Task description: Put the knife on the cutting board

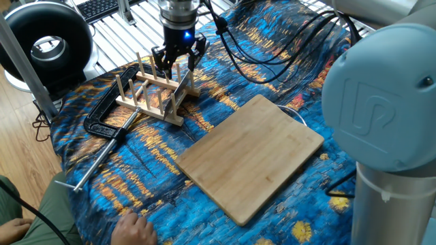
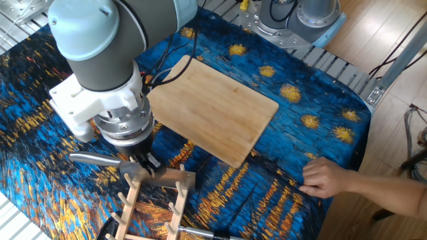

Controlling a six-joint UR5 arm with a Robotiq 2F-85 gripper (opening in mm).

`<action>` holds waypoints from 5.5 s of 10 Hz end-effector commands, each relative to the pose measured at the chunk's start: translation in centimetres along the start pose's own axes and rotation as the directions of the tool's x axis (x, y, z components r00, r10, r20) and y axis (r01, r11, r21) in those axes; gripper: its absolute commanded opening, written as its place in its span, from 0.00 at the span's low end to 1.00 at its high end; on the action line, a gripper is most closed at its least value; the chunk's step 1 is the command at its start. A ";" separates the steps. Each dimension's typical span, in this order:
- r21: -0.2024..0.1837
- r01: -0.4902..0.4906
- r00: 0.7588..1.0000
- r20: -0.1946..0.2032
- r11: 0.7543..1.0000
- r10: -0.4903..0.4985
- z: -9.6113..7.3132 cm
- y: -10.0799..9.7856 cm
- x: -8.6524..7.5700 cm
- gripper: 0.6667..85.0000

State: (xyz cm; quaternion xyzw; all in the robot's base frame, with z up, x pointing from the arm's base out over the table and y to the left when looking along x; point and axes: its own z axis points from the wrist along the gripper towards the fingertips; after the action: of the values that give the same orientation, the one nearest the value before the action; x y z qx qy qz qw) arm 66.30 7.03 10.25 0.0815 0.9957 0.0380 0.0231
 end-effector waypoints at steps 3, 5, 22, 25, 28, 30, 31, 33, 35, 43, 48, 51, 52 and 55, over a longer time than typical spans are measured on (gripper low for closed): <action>-0.021 -0.012 1.000 0.008 1.000 0.012 0.5 0.1 0.4 0.72; -0.030 -0.015 1.000 0.005 0.999 0.015 0.1 0.2 0.9 0.72; -0.001 -0.362 0.919 0.165 0.932 0.357 -0.7 -1.5 -3.8 0.34; -0.037 -0.363 0.919 0.150 0.931 0.365 -1.4 -0.2 -3.3 0.34; -0.003 -0.363 0.921 0.153 0.932 0.359 -1.3 -0.6 -2.5 0.30; 0.027 -0.366 0.925 0.115 0.930 0.361 -1.1 -1.0 -1.3 0.13; 0.018 -0.367 0.926 0.107 0.930 0.363 -1.1 -0.6 -1.1 0.13; -0.014 -0.369 0.926 0.088 0.930 0.368 -1.0 0.4 -0.8 0.12; 0.016 -0.369 0.927 0.072 0.929 0.367 -0.9 -0.1 0.0 0.13; 0.004 -0.364 0.922 0.144 0.931 0.359 -0.4 -1.5 -0.5 0.50; 0.017 -0.360 0.918 0.182 0.933 0.351 0.9 -2.5 -0.8 0.60; -0.008 -0.359 0.916 0.191 0.933 0.354 1.4 -2.0 -1.4 0.60; -0.010 -0.358 0.915 0.195 0.933 0.354 1.5 -1.9 -1.6 0.60; -0.002 -0.357 0.913 0.208 0.934 0.350 1.4 -2.3 -1.8 0.49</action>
State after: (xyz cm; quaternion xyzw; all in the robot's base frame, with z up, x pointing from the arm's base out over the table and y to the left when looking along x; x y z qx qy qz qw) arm 67.46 4.67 8.74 0.2609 0.9588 0.0115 0.1119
